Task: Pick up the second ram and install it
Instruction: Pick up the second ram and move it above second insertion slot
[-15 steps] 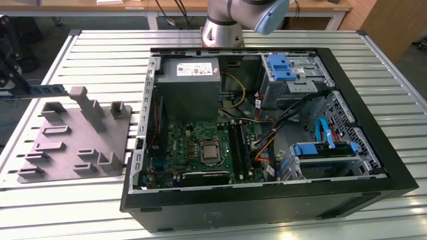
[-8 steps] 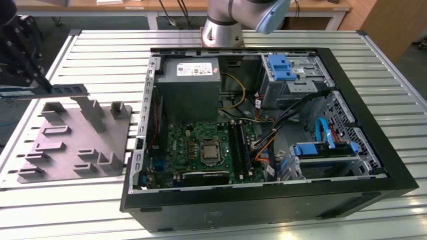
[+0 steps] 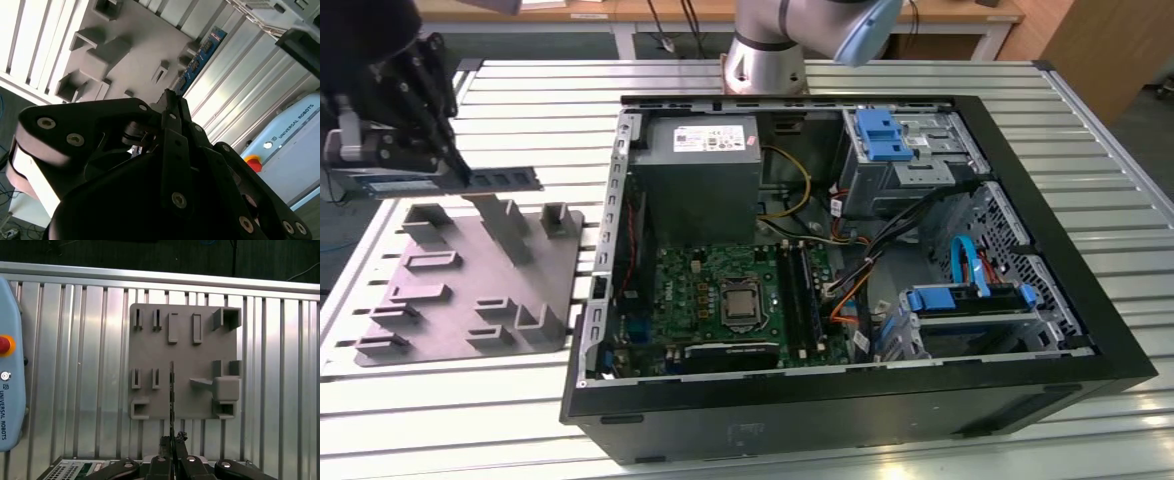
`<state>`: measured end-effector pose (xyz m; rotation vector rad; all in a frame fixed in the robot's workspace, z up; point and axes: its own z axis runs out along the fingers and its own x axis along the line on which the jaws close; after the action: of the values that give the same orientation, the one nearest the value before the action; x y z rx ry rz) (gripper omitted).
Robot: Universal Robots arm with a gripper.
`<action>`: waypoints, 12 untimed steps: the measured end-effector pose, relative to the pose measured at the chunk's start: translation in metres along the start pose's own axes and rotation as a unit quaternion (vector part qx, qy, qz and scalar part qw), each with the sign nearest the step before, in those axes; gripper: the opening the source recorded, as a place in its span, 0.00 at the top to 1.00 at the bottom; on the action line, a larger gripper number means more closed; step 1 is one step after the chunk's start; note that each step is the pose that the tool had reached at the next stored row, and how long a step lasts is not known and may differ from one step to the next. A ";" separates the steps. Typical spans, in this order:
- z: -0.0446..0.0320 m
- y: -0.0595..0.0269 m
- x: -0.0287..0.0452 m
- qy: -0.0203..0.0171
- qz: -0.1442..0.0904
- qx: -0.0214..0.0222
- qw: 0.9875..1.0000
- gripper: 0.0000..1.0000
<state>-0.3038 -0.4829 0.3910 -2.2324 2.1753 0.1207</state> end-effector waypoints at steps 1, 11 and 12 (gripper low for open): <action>-0.0001 -0.0045 0.0001 0.000 0.000 0.000 1.000 0.86; -0.0012 -0.0463 0.0012 0.000 0.000 -0.002 1.000 0.86; -0.0013 -0.0501 0.0013 0.000 0.000 -0.002 1.000 0.86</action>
<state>-0.2536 -0.4829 0.3903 -2.2343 2.1772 0.1255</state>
